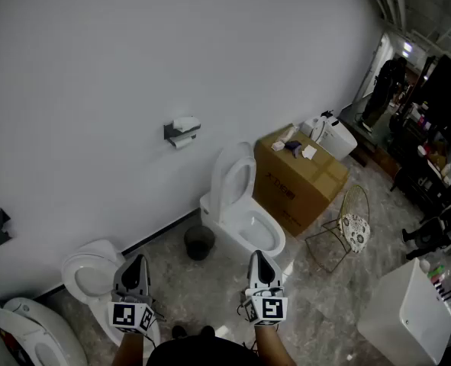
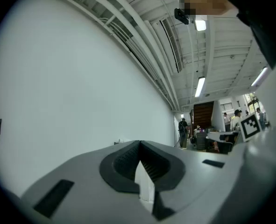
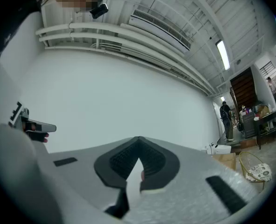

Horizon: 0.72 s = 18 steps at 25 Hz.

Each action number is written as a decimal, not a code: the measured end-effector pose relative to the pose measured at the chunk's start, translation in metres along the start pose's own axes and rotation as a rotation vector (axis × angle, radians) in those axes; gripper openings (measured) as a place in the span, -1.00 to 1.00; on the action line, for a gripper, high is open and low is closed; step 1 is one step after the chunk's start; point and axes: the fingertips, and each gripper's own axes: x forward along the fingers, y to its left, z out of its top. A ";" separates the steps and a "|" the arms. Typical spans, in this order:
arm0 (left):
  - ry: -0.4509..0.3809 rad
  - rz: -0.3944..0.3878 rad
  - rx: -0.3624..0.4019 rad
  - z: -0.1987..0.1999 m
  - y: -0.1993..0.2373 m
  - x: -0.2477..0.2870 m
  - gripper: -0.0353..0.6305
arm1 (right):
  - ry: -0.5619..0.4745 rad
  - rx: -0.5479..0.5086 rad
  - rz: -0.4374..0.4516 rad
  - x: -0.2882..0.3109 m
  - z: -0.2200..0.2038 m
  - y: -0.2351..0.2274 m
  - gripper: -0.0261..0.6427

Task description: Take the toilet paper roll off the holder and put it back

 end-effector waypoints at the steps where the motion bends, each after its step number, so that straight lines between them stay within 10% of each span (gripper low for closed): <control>1: -0.002 -0.001 0.001 0.002 0.000 0.001 -0.88 | -0.002 -0.001 0.000 0.002 0.000 0.000 -0.92; 18: 0.013 0.008 -0.005 0.021 -0.003 0.010 -0.88 | 0.013 0.008 0.011 0.010 -0.003 0.004 -0.92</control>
